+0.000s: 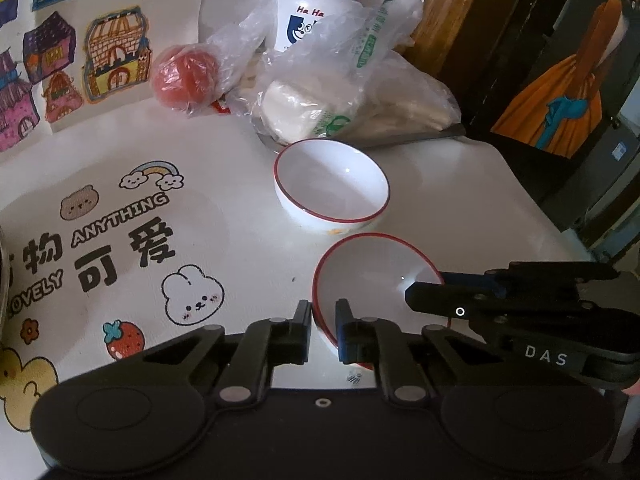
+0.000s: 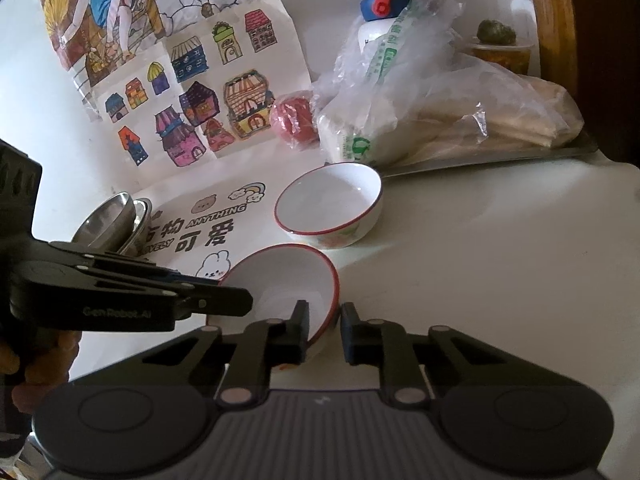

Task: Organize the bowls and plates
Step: 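Close both grippers on the rim of the white red-rimmed bowl, then lift the white bowl with both grippers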

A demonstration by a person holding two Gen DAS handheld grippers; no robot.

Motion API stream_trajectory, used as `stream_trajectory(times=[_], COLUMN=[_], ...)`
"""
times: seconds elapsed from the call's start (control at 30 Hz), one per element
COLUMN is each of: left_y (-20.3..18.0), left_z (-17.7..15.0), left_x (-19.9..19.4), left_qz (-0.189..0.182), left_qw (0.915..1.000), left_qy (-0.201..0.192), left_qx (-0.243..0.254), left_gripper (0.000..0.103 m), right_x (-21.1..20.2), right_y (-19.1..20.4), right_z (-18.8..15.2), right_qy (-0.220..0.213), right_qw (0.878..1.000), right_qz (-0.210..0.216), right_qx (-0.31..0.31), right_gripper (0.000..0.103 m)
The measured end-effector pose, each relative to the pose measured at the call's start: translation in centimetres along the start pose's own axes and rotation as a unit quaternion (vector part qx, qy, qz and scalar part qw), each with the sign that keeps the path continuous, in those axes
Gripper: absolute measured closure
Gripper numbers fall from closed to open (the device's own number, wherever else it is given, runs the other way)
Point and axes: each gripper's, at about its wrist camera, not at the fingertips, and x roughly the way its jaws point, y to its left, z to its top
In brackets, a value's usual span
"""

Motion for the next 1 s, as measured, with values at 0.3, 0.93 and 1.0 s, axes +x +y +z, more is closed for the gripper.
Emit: stream_trajectory(times=[0.3,0.93,1.0], left_y=[0.4,3.7,4.3], left_z=[0.0,-0.2,-0.3], left_x=[-0.2,-2.2,-2.8], left_qz=[-0.005,0.007,0.012], left_qw=[0.9996,0.9958,0.9951], left_qy=[-0.001,-0.01,-0.015], left_qx=[-0.027,-0.09,-0.097], left_gripper=[0.092,0.096,0.096], right_x=[-0.1,1.5,1.8], right_y=[-0.3,1.9,2.5], right_z=[-0.1,2.0,2.7], right_qy=[-0.008,0.003,0.007], right_qw=[0.999,1.0,1.0], right_qz=[0.0,0.014,0.02], right_qx=[0.032,0.017,0.011], right_gripper=[0.089,0.095,0.095])
